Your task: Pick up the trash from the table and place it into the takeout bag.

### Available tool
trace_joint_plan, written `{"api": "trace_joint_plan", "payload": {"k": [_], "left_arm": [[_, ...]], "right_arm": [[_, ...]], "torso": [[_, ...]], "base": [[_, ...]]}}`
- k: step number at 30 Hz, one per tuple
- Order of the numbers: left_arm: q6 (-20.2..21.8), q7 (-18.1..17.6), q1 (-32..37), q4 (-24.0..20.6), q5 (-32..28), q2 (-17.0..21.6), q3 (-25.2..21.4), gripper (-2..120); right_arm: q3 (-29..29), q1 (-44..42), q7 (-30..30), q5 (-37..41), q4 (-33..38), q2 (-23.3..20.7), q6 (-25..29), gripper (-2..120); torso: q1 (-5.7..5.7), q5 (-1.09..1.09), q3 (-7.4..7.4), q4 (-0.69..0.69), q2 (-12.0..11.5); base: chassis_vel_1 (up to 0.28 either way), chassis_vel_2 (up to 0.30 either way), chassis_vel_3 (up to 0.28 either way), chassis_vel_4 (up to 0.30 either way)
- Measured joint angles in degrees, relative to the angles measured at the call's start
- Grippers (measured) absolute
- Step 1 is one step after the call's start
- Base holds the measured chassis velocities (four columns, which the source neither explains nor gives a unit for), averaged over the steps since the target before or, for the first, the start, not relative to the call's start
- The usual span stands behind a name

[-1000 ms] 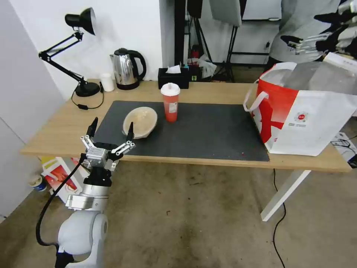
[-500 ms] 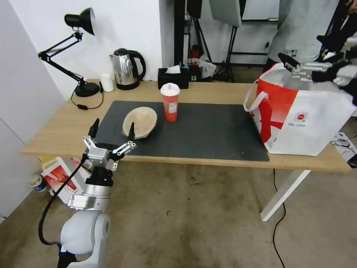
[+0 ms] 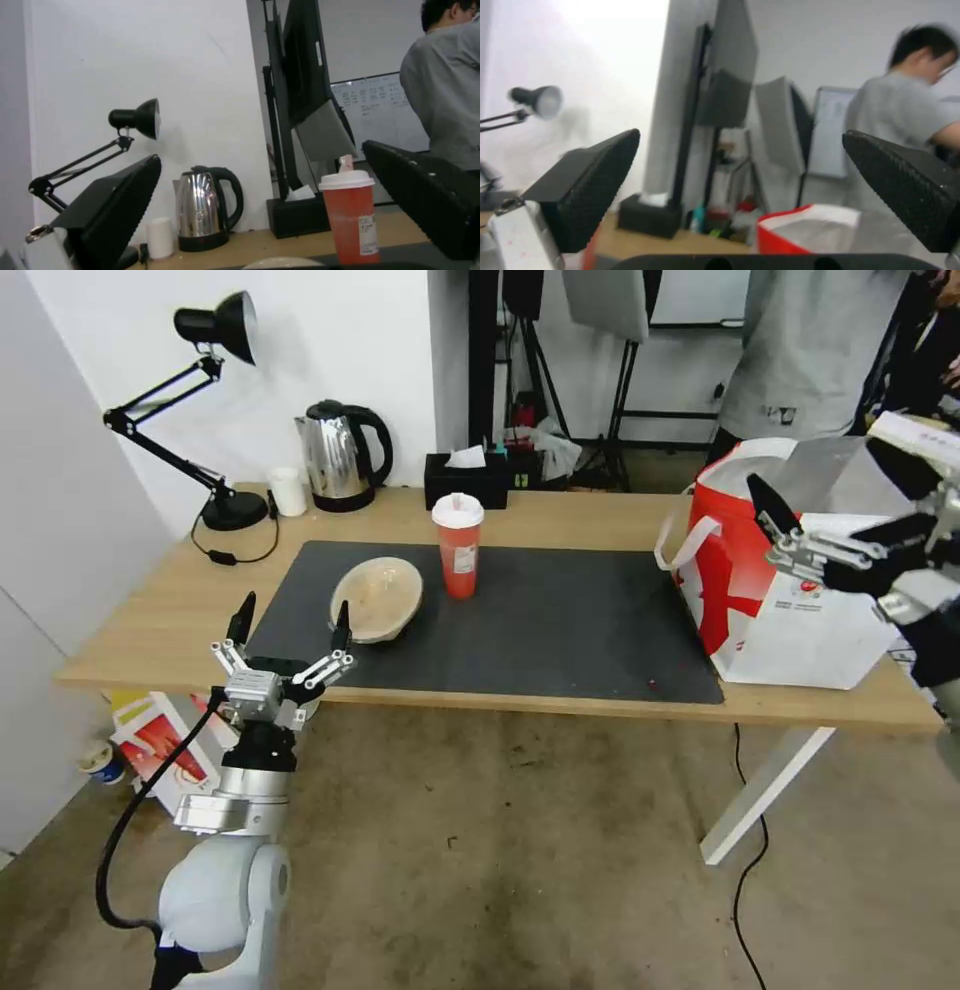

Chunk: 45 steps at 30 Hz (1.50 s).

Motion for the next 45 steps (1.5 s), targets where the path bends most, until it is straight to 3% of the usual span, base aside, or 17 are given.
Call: {"api": "trace_joint_plan", "payload": {"k": [2,4,5,9,14,18,30,45], "left_arm": [[0.00,-0.01,-0.05,0.10,0.00,0.01,-0.01,100],[-0.01,-0.01,-0.10,0.27,-0.07,0.03,-0.18,100],[-0.01,-0.01,-0.10,0.27,-0.07,0.03,-0.18,100],[-0.08,-0.02,0.00,0.32,-0.27,0.03,-0.81,100],[-0.12,-0.02,0.07,0.38,-0.30,0.03,-1.04,100],[-0.12,-0.02,-0.04,0.43,-0.30,0.03,-1.10,100],[-0.19,-0.02,-0.04,0.46,-0.30,0.02,-1.79,100],[-0.19,-0.02,0.03,0.90,-0.30,0.03,-3.04,100]], "right_arm": [[-0.99,0.08,0.00,-2.17,-0.02,1.85,0.96,100],[-4.25,0.10,0.06,-6.83,-0.13,6.77,3.16,100],[-4.25,0.10,0.06,-6.83,-0.13,6.77,3.16,100],[-10.76,-0.63,0.99,-14.49,-0.25,14.35,6.36,100],[-18.38,-2.08,4.96,-23.35,-0.32,20.60,8.92,100],[-22.40,-3.26,7.83,-27.79,-0.36,23.23,9.49,100],[-31.56,-6.04,10.05,-39.46,-1.39,26.01,14.80,100],[-37.87,-7.35,11.12,-45.44,-7.53,27.92,21.11,100]], "torso": [[0.00,-0.01,0.00,0.00,0.00],[-0.01,-0.01,0.00,0.00,0.00],[-0.01,-0.01,0.00,0.00,0.00],[0.00,-0.01,0.00,0.01,0.00],[0.00,-0.01,0.00,0.00,0.00],[0.00,-0.01,0.00,0.01,0.00],[0.00,-0.01,-0.01,0.00,0.00],[0.01,0.00,0.00,0.00,0.00]], "base": [[0.000,0.000,0.000,0.000],[0.000,0.000,0.000,0.000],[0.000,0.000,0.000,0.000],[0.000,0.000,0.000,0.000],[0.000,0.000,0.000,0.000],[0.000,0.000,0.000,0.000],[0.000,0.000,0.000,0.000],[0.000,0.000,0.000,0.000]]}}
